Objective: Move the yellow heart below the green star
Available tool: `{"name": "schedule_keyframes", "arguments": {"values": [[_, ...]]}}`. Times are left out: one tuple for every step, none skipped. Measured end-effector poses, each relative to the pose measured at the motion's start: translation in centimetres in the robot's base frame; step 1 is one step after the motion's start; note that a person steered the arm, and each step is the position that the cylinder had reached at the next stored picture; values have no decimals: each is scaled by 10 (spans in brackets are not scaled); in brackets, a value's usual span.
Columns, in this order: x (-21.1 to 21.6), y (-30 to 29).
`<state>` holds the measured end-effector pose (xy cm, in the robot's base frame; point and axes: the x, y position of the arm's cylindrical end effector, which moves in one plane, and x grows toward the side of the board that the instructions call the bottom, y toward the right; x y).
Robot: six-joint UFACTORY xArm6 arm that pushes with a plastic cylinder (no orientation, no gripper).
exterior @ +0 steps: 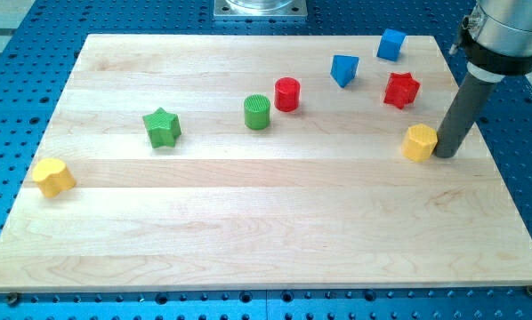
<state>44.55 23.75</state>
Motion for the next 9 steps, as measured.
{"name": "schedule_keyframes", "arguments": {"values": [[-1,-10],[5,10],[121,-61],[172,-220],[151,-386],[107,-510],[72,-534],[49,-463],[46,-367]]}}
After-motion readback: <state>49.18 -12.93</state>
